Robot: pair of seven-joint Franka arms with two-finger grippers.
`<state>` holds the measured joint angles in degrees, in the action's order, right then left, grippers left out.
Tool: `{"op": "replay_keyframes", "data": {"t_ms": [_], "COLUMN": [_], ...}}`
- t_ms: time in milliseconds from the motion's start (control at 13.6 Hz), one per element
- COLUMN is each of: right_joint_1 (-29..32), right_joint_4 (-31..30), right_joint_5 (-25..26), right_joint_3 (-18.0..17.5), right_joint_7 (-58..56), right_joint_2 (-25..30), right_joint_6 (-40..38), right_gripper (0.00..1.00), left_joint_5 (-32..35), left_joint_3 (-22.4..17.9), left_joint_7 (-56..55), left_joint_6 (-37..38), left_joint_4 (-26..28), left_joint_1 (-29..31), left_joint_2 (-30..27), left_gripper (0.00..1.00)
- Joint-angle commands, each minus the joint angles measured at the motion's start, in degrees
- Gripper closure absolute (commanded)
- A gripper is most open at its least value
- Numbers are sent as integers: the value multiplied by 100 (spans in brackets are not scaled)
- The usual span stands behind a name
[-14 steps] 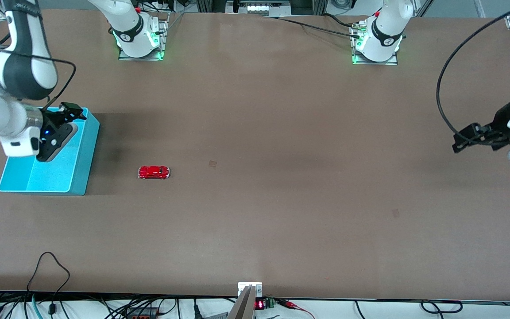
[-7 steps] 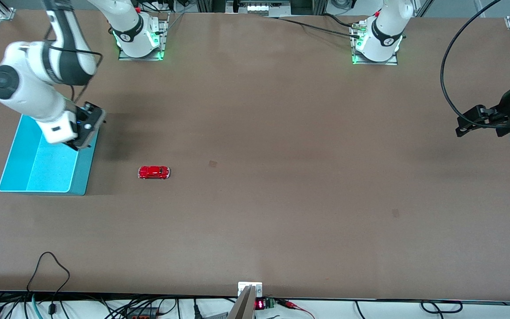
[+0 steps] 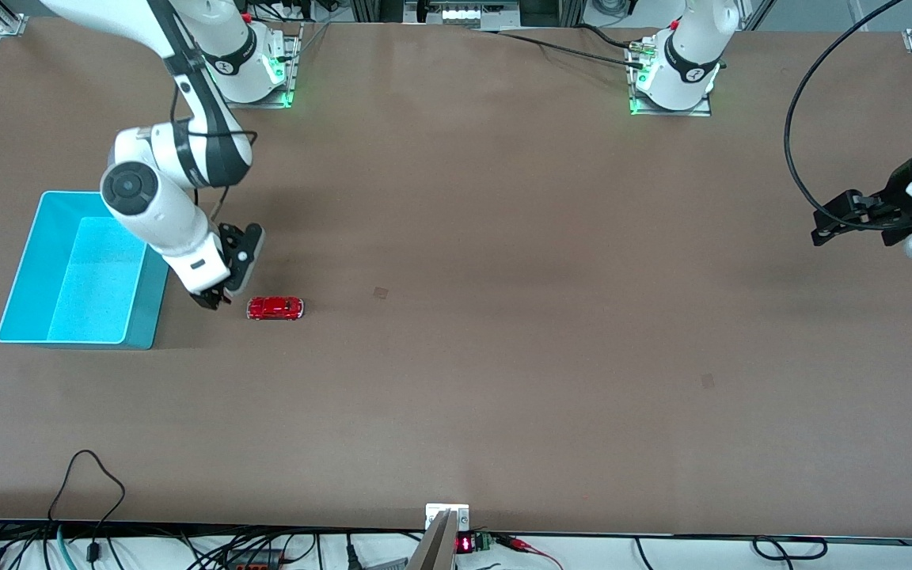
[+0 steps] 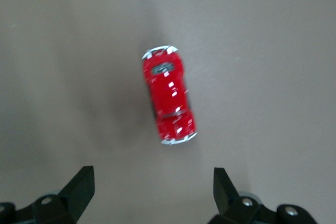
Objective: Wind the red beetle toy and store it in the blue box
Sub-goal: 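Move the right gripper over the rolled red car, then lower the right gripper and grasp the red car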
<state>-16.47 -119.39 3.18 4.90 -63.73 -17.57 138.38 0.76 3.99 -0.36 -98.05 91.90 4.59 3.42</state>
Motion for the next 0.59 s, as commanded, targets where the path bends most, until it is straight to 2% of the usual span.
{"op": "replay_keyframes", "data": {"t_ms": [0,148,516], "right_joint_1": [-93,-111,-295], "right_joint_4": [530,644,732], "right_joint_5": [7,7,-28], "right_joint_3": [37,29,-7], "right_joint_7": [-25,-43,-43], "right_joint_2": [-570,-809,-1116], "right_joint_6": [110,347,497], "right_gripper": [0,0,0], "left_joint_5": [-85,-41,-41], "left_joint_3": [-13,-13,-30], "left_joint_7": [150,177,229], "left_joint_6": [-74,145,146], "left_joint_4": [57,13,-32], "left_joint_1": [24,33,77], "left_joint_2": [-35,-43,-8], "left_gripper": [0,0,0]}}
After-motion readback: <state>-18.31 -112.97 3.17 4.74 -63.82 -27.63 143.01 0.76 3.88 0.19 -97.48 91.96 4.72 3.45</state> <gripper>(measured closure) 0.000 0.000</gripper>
